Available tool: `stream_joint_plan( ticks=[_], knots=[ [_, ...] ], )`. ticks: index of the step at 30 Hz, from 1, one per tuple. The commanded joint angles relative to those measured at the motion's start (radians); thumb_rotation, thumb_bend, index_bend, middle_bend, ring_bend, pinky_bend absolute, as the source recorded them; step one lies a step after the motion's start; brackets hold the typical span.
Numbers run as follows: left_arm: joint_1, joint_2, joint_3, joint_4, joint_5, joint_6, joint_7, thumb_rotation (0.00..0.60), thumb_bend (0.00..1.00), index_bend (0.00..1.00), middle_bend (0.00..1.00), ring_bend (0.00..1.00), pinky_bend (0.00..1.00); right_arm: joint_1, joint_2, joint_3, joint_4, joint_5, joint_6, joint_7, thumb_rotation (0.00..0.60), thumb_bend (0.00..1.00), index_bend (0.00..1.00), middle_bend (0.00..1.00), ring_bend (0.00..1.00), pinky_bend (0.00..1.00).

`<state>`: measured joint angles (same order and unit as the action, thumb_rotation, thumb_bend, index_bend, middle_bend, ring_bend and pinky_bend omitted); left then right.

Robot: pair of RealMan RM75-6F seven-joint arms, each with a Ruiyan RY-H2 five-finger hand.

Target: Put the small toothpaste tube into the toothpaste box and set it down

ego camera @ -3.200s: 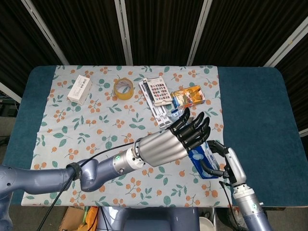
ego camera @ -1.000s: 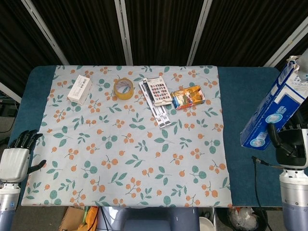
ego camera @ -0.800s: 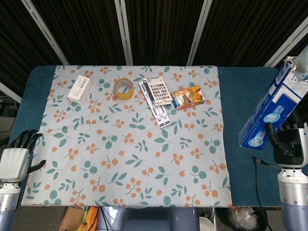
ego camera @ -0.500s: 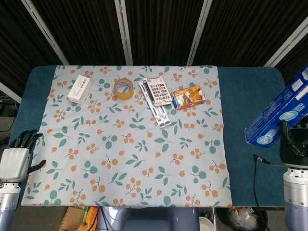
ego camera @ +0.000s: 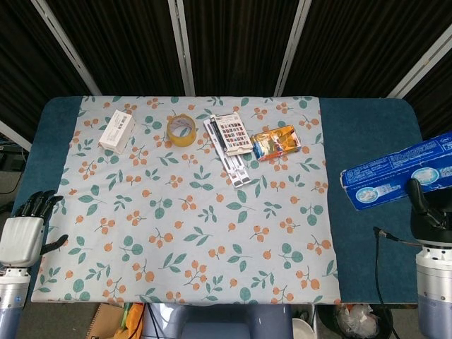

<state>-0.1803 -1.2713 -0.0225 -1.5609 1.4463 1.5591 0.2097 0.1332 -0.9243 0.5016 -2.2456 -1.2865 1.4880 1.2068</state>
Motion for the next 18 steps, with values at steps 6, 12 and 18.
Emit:
stream_joint_plan(
  ticks=[6,12,18],
  knots=[
    [0.004,0.001,-0.007,-0.002,0.003,-0.007,0.002,0.600,0.00,0.20,0.14,0.14,0.29,0.009,-0.016,-0.006,0.000,0.013,0.001,-0.060,0.600,0.44,0.45,0.64,0.56,0.54],
    [0.008,0.002,-0.013,-0.005,0.004,-0.012,0.003,0.600,0.00,0.20,0.14,0.14,0.29,0.009,-0.016,-0.010,0.001,0.013,-0.008,-0.066,0.600,0.44,0.42,0.63,0.54,0.52],
    [0.010,0.003,-0.017,-0.006,0.005,-0.019,0.006,0.600,0.00,0.20,0.14,0.14,0.29,0.020,-0.021,-0.031,0.032,0.002,-0.034,-0.115,0.600,0.44,0.42,0.62,0.53,0.52]
  ],
)
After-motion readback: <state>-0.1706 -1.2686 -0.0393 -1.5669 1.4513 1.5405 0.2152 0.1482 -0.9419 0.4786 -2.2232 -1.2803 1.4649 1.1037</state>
